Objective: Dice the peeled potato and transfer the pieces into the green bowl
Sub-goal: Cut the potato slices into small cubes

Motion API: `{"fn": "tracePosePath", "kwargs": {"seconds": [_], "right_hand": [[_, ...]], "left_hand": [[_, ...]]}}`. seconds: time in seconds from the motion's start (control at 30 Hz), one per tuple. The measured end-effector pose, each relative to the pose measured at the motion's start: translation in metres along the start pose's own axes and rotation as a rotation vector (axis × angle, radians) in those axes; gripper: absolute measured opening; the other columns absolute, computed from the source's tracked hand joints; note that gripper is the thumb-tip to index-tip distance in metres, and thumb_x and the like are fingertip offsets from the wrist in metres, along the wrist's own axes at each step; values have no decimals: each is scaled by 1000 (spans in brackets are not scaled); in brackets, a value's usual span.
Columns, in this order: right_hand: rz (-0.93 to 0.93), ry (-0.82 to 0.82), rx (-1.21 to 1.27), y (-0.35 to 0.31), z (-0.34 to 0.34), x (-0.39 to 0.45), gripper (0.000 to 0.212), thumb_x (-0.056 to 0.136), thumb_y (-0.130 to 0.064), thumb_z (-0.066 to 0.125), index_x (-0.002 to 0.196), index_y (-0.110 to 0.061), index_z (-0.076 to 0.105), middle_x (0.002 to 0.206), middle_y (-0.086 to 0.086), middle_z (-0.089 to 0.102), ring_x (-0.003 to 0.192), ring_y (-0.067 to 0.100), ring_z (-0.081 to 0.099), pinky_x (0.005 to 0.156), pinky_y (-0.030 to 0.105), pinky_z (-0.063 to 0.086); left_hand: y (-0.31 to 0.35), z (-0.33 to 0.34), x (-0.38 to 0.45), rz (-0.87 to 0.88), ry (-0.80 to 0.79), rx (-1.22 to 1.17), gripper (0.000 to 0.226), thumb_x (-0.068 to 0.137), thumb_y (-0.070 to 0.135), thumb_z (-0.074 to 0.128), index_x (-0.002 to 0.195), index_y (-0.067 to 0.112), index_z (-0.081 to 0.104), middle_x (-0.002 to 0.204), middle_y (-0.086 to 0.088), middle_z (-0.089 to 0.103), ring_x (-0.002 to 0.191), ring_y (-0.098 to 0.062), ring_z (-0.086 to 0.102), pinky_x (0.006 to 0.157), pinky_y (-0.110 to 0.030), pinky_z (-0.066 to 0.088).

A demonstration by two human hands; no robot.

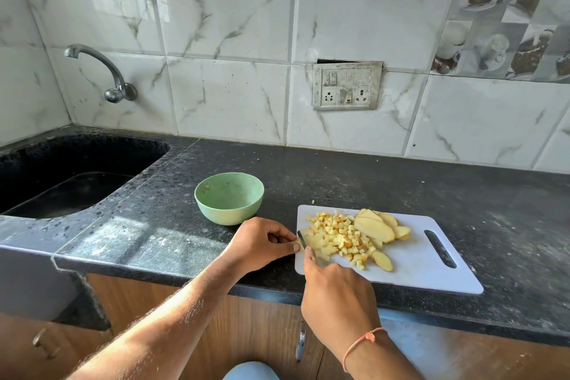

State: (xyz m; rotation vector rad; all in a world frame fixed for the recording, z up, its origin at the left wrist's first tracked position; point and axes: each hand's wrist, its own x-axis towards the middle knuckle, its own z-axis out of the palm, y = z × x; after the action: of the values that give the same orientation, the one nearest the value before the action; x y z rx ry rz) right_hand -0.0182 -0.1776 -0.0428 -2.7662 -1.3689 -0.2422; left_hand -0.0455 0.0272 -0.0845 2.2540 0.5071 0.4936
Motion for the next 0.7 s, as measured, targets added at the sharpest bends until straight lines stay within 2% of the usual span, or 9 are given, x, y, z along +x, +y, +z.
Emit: {"fn": "tracePosePath", "kwargs": {"seconds": [0.3, 0.47, 0.57, 0.7], "right_hand": [[-47, -34, 30, 8, 3, -2, 72, 98, -9, 39, 165, -21, 16, 105, 10, 70, 94, 30, 67, 65, 36, 40], [-35, -91, 72, 18, 0, -32, 73, 101, -14, 35, 165, -27, 3, 89, 7, 62, 78, 28, 58, 66, 35, 39], [-7, -55, 74, 27, 2, -34, 69, 104, -19, 35, 165, -30, 6, 96, 7, 69, 81, 26, 65, 63, 35, 42], [38, -26, 64, 29, 5, -30, 69, 103, -18, 36, 165, -31, 9, 98, 5, 71, 88, 26, 69, 62, 35, 42]], "left_hand": [[-1, 1, 2, -69, 6, -21, 17, 75, 48, 93, 87, 39, 84, 77, 14, 77, 62, 2, 54, 60, -18, 47], [-4, 2, 2, -60, 15, -12, 18, 74, 51, 92, 86, 40, 83, 77, 14, 76, 63, 1, 56, 62, -21, 49], [-2, 1, 2, -51, 13, 3, 17, 75, 50, 92, 86, 41, 83, 78, 14, 77, 63, 1, 55, 61, -20, 48], [1, -1, -1, -17, -12, 10, 12, 78, 43, 92, 84, 42, 80, 74, 25, 73, 62, 2, 54, 59, -14, 45]]}}
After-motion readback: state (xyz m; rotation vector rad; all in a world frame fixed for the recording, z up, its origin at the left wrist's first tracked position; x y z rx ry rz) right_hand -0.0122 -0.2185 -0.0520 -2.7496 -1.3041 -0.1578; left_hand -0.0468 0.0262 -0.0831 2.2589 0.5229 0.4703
